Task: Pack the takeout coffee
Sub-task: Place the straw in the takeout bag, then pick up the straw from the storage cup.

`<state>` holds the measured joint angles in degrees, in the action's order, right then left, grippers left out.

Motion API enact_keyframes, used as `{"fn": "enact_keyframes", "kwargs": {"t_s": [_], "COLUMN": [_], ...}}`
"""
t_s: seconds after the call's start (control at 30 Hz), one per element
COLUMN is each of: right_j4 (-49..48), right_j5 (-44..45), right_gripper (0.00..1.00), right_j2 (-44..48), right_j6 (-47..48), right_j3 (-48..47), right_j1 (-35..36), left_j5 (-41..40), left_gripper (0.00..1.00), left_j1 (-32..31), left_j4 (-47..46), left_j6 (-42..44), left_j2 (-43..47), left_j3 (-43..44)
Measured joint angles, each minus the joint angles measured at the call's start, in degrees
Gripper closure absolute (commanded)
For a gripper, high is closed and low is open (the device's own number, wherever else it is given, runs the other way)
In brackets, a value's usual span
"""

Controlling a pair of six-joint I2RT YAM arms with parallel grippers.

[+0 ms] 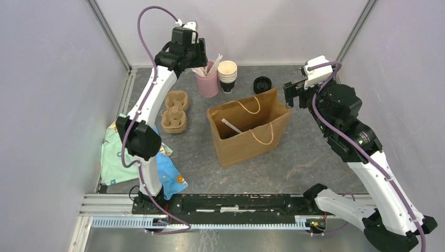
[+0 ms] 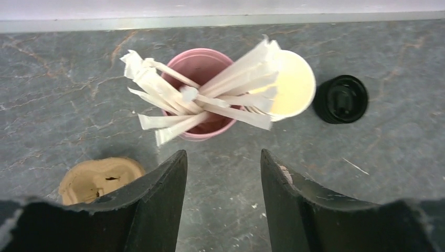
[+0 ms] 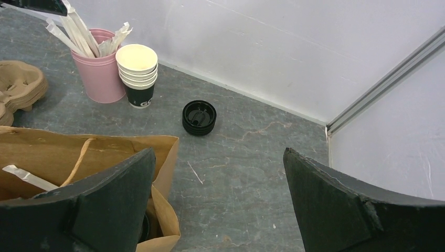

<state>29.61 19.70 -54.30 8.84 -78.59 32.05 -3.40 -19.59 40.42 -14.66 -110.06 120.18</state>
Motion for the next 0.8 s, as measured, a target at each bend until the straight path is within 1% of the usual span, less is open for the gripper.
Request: {"fn": "enact_keyframes", "kwargs": {"t_s": [0.1,0.27,0.37,0.57,0.73,0.8], "right_j4": [0.0,0.02,0.02,0.02,0.09,0.11], "right_j5": [0.13,0.35,0.57,0.57,0.55,0.55], "right_gripper": [0.02,0.02,0.02,0.02,0.02,0.02], "right_j2": [0.11,0.13,0.13,0.09,-0.26,-0.33], "right_j6": [0.26,0.55,0.7,0.74,0.94,0.98], "right_j3": [0.0,0.0,0.0,0.0,0.0,0.0], "right_j1": [0.0,0.0,0.0,0.0,0.0,0.0], "left_j5": [-1.07,-2.32,-3.5,-3.78,-3.82,-3.93], "left_gripper": [0.46,0.45,0.47,0.65,0.66,0.68], "left_j1": [0.92,1.73,1.75,1.81,1.88,1.9], "left_j4": [0.26,0.2,0.22,-0.15,-0.22,-0.22], "left_j6": [0.0,0.0,0.04,0.15,0.17,0.22], "left_j2": [-3.8,-8.87,-10.54,-14.05,-16.41,-17.05], "left_j3": [2.05,6.32,7.85,10.75,11.52,11.54]}}
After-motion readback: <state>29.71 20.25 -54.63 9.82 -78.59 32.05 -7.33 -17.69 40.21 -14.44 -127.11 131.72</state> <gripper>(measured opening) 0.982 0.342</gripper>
